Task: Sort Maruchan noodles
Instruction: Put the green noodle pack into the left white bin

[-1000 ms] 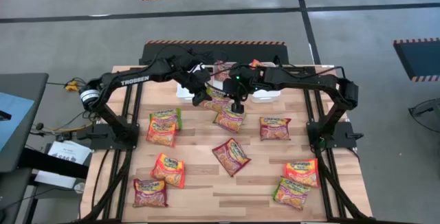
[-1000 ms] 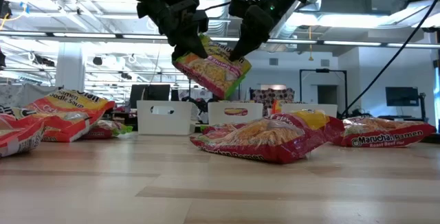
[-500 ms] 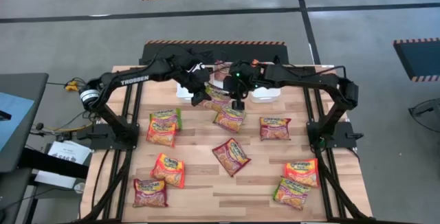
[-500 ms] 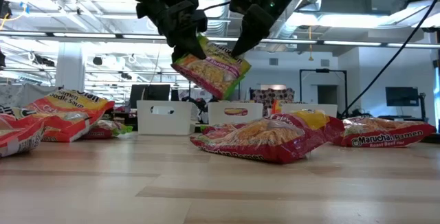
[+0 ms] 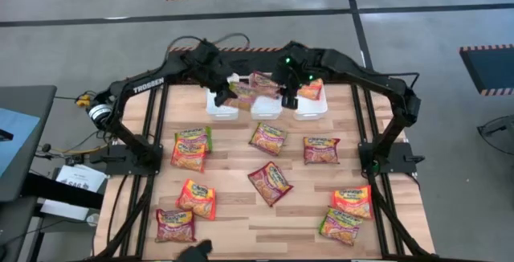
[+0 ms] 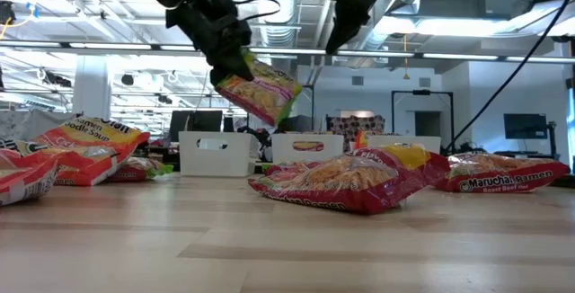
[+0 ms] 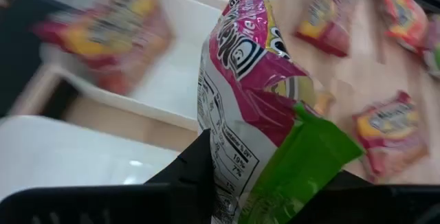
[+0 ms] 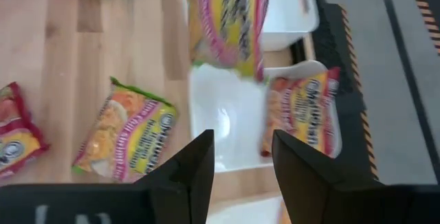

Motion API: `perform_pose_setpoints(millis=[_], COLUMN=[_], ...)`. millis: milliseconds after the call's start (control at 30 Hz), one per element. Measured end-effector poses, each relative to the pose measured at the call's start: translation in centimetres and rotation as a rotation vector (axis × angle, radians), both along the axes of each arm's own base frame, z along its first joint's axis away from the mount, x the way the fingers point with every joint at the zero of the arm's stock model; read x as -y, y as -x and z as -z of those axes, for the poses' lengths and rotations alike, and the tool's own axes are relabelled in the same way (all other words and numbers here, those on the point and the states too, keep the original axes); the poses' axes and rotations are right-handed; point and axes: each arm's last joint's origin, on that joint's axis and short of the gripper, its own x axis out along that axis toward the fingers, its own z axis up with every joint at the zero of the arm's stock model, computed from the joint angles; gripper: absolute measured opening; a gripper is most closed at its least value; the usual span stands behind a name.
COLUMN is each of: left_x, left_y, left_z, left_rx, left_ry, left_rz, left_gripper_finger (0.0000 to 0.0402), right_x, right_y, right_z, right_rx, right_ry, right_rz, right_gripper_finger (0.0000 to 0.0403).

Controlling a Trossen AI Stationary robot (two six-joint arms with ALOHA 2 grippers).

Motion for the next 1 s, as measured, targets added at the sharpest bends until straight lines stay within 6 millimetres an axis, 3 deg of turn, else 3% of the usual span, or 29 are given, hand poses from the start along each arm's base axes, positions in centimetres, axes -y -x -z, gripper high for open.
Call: perform_pose_setpoints(millis=[200,467,700,1000], left_x=[-3.4,-6.3,-7.0,-6.7], left_y=[3.2,6.5,8.2,8.9], left_z=[-0.6,-0.3,3.0,5.9], left_rx=[0.041,0.166,0.224,0.190], left_ry=[-0.048,-0.028,0.023,-0.044], left_rz=[-0.123,-0.199,-0.297,-0.392], left_gripper_finger=[0.0102,0.0096,0.0096,0.0103], right_x=[2.2,3.9,4.0,4.0], right_y=[1.3,2.5,2.5,2.4], right_z=[-0.5,-0.3,-0.3,-0.3], right_rx=[0.005,-0.021,-0.017,-0.012], right_ry=[0.010,-0.007,-0.010,-0.008], right_rz=[0.061,0.121,0.121,0.118], right_gripper_finger=[0.0167,0.0165,0.0164,0.0164])
